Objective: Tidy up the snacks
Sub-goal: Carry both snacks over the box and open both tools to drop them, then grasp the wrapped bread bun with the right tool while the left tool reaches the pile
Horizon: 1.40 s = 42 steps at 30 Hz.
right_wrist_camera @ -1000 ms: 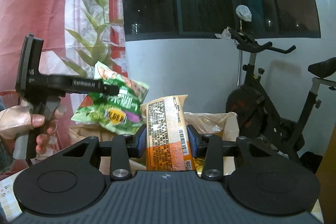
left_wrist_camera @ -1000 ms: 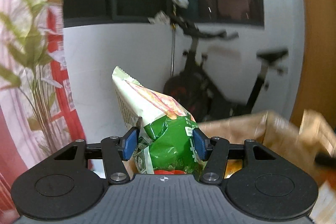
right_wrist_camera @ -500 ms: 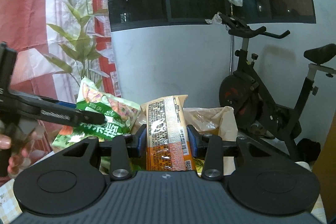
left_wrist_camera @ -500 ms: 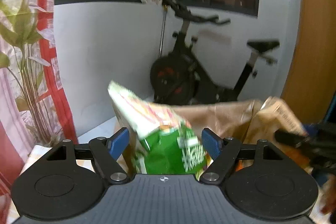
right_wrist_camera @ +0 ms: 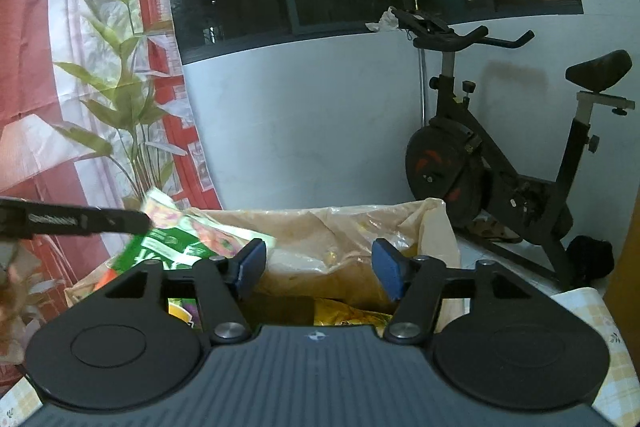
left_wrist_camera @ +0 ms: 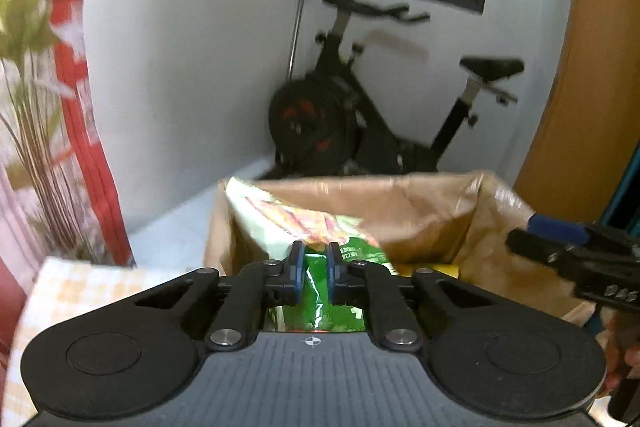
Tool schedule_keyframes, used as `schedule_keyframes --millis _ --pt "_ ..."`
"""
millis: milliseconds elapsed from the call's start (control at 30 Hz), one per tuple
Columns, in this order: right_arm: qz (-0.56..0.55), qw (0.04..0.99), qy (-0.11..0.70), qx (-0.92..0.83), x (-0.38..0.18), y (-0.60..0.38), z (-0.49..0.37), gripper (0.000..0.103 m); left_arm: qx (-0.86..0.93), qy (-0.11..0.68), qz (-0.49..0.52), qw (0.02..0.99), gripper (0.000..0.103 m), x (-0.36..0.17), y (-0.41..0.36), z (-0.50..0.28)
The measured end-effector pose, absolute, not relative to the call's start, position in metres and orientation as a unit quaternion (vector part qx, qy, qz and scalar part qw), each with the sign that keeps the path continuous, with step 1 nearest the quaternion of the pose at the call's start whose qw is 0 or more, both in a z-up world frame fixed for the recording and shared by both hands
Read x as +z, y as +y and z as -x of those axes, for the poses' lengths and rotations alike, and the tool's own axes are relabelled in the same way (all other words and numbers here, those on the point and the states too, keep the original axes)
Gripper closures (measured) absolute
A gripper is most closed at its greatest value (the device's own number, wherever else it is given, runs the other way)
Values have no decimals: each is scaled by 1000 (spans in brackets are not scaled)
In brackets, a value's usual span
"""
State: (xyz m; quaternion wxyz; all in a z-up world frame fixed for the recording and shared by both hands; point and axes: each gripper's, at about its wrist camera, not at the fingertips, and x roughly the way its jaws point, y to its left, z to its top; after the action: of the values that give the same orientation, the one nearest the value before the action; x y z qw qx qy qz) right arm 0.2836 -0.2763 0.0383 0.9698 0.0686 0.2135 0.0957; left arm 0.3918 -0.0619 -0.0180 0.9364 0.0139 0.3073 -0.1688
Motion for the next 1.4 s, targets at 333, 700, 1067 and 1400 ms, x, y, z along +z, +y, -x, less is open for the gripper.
schedule_keyframes --millis 333,700,1067,1400 --pt "-79 967 217 104 41 -281 -275 41 -161 388 -103 902 88 -52 -80 -410" --pt "-43 969 212 120 48 -265 -249 41 -157 285 -18 946 47 -7 -46 -366" --pt "-39 976 185 110 41 -248 -199 41 -140 216 -38 966 42 -6 -6 -285" --pt "-12 972 190 140 4 -230 -145 27 -136 250 5 959 31 -53 33 -240"
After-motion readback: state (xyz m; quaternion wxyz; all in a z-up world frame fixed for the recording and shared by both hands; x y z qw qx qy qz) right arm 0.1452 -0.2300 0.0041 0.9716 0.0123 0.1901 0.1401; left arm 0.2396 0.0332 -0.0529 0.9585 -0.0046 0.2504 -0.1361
